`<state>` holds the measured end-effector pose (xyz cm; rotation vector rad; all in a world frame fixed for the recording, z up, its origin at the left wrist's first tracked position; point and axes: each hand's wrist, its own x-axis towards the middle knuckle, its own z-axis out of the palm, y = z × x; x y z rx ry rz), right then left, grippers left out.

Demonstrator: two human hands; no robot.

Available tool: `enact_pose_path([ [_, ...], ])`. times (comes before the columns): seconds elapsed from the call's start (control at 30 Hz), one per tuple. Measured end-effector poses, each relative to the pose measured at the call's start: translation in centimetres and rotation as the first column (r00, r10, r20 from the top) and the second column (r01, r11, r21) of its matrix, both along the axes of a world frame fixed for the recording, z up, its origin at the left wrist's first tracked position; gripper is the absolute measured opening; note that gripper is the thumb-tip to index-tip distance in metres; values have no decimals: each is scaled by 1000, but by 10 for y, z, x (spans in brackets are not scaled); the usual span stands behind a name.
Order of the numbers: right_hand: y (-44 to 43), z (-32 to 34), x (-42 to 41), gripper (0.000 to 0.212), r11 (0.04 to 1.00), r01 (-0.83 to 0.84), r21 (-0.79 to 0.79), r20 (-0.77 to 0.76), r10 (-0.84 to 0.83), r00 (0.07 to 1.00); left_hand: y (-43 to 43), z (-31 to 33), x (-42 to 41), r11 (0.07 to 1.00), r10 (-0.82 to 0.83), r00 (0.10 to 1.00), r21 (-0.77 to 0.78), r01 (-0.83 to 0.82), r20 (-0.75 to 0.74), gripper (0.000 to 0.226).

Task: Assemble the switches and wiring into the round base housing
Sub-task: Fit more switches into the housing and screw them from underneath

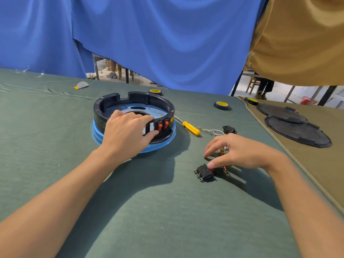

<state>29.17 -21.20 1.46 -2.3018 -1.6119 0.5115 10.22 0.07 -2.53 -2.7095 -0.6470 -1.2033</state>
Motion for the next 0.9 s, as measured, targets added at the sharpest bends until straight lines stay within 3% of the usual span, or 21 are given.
enact_pose_path([
  [0.1,-2,0,-3,5,1000,-25,6,-3,25,1000,-2,1,0,1000,10,1000,9,-10,15,31],
  [0.27,-5,0,-6,15,999,16,36,-24,-15,1000,-3,1,0,1000,6,1000,13,-6,28,29],
  [0.5,0,-4,-10,22,941,112,321,-155,-64,986,0,0,1,1000,-1,1000,19,1,16,31],
  [0.6,5,-6,-13,12,869,167,466,-168,-98,981,4,2,-1,1000,-28,1000,0,28,6,35],
  [0.67,11,-7,-17,3,843,182,507,-148,-124,981,5,2,-2,999,-50,999,5,50,11,34],
  [0.9,39,1,-31,9,783,214,584,-163,-145,976,16,5,-6,999,-43,999,13,43,25,33],
])
